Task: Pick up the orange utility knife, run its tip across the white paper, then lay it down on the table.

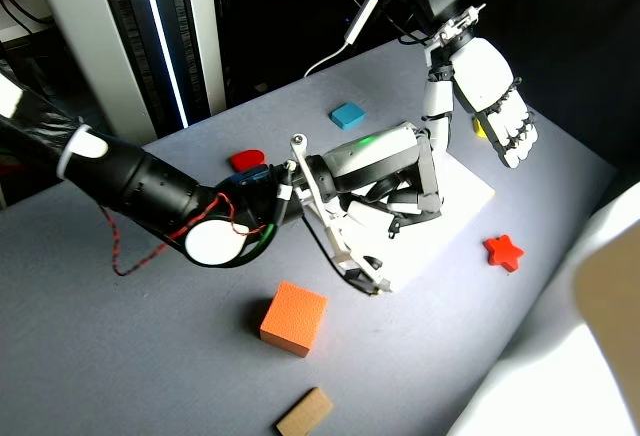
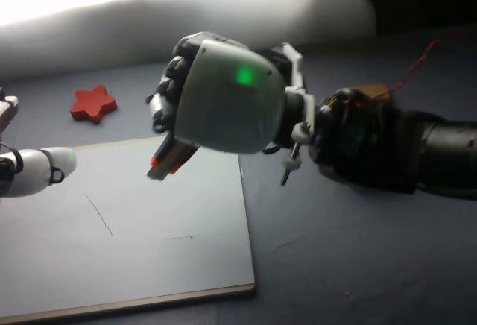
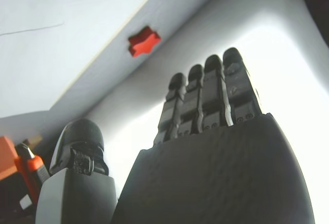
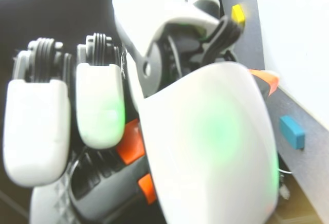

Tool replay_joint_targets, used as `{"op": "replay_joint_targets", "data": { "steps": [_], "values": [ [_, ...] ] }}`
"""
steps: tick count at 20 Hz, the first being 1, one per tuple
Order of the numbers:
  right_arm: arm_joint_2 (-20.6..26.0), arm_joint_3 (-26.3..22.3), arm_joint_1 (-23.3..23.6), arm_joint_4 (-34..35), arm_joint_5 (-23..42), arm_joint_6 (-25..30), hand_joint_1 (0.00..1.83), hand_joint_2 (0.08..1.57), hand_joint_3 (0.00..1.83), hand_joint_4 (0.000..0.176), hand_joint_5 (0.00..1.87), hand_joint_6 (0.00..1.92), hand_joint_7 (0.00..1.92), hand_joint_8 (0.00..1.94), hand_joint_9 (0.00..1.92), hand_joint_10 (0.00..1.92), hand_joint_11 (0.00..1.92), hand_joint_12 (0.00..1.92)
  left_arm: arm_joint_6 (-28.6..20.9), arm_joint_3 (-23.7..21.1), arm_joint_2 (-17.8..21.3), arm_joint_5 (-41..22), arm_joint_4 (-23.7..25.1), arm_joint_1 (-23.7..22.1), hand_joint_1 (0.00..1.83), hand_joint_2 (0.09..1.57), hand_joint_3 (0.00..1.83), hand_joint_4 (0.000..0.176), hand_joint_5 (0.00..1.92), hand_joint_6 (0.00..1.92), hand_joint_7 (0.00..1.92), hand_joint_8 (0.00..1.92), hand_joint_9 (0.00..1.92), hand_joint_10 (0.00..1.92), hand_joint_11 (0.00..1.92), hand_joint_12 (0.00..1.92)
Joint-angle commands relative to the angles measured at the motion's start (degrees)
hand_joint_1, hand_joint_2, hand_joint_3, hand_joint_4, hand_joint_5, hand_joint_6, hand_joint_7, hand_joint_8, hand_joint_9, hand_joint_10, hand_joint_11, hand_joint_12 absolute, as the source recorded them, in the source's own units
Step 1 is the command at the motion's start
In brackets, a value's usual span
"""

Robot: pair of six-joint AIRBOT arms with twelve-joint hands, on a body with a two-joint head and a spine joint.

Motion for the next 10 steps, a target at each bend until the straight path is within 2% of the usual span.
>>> {"op": "replay_joint_targets", "data": {
  "steps": [1, 5, 6, 7, 10],
  "values": [
    [-0.61, 1.02, -0.22, 2.33, 7.05, -1.94, 1.53, 0.95, 0.63, 0.176, 1.41, 1.92, 1.59, 1.94, 1.69, 1.92, 1.77, 1.92, -0.04, 0.68, 0.32, -4.19, 3.17, -0.01, 0.0, 1.22, 0.0, 0.0, 0.0, 0.0, 0.0, 0.0, 0.0, 0.0, 0.01, 0.01],
    [-4.58, 6.36, -1.25, 2.1, 9.8, -2.88, 1.55, 0.97, 0.52, 0.176, 1.43, 1.92, 1.61, 1.94, 1.71, 1.92, 1.78, 1.92, -0.54, 1.74, 0.33, -3.92, 3.17, 0.81, 0.0, 1.22, 0.0, 0.0, 0.0, 0.0, 0.0, 0.0, 0.0, 0.0, 0.04, 0.03],
    [-5.52, 7.56, -1.46, 2.04, 10.66, -2.95, 1.55, 0.97, 0.52, 0.176, 1.44, 1.92, 1.61, 1.94, 1.71, 1.92, 1.79, 1.92, -0.54, 2.1, 0.32, -3.91, 3.17, 0.93, 0.0, 1.22, 0.0, 0.0, 0.0, 0.0, 0.0, 0.0, 0.0, 0.0, 0.04, 0.03],
    [-5.9, 7.91, -1.55, 2.03, 10.94, -3.02, 1.54, 0.99, 0.55, 0.176, 1.41, 1.92, 1.61, 1.94, 1.71, 1.92, 1.8, 1.92, -0.54, 2.23, 0.32, -3.88, 3.17, 0.97, 0.0, 1.22, 0.0, 0.0, 0.0, 0.0, 0.0, 0.0, 0.0, 0.0, 0.01, 0.17],
    [-7.83, 10.97, -1.72, 0.13, 12.78, -3.09, 1.52, 0.97, 0.59, 0.176, 1.39, 1.92, 1.59, 1.94, 1.7, 1.92, 1.79, 1.92, -0.54, 2.53, 0.32, -3.71, 3.17, 1.16, 0.0, 1.22, 0.0, 0.0, 0.0, 0.0, 0.0, 0.0, 0.0, 0.0, 0.0, 0.19]
  ]
}}
